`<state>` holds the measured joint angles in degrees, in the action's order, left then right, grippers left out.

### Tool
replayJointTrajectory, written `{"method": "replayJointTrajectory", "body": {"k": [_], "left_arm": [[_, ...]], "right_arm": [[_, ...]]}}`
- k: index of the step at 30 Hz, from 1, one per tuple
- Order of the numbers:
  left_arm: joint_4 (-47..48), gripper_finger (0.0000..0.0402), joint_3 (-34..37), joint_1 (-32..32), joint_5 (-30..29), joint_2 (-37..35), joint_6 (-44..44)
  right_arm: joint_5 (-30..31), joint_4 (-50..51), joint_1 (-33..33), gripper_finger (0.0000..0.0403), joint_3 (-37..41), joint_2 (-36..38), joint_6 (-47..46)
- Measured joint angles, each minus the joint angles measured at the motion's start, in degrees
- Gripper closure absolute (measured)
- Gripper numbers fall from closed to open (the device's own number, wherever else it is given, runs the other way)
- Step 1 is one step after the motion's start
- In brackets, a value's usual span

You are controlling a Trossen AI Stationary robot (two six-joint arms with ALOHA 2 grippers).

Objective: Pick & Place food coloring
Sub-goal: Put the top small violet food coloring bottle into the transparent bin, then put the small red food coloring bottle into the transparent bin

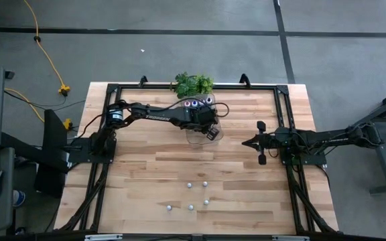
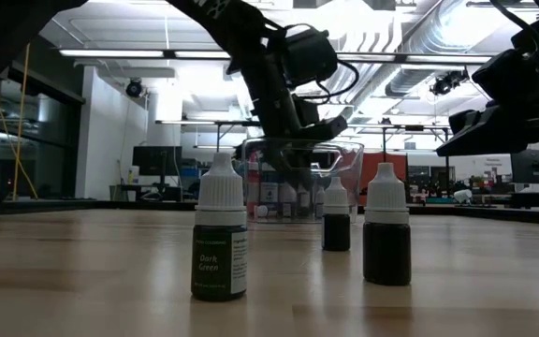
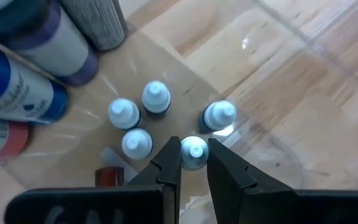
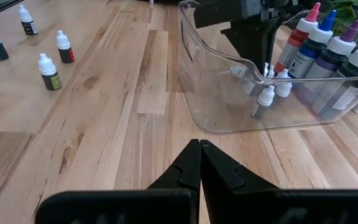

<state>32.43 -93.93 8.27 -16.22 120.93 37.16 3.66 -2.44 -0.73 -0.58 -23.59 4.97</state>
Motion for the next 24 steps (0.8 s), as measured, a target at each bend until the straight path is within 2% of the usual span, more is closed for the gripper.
{"method": "replayJointTrajectory", "body": {"k": [11,24], "left_arm": [[0.1,0.0315,0.02,0.02,0.67,0.13,-3.07],[-0.09,0.031,0.02,0.0,0.64,0.13,-3.05]], "right_arm": [[0.0,0.0,0.02,0.0402,0.0,-0.02,0.0],[0.0,0.01,0.01,0.0402,-0.01,-0.01,0.0]]}}
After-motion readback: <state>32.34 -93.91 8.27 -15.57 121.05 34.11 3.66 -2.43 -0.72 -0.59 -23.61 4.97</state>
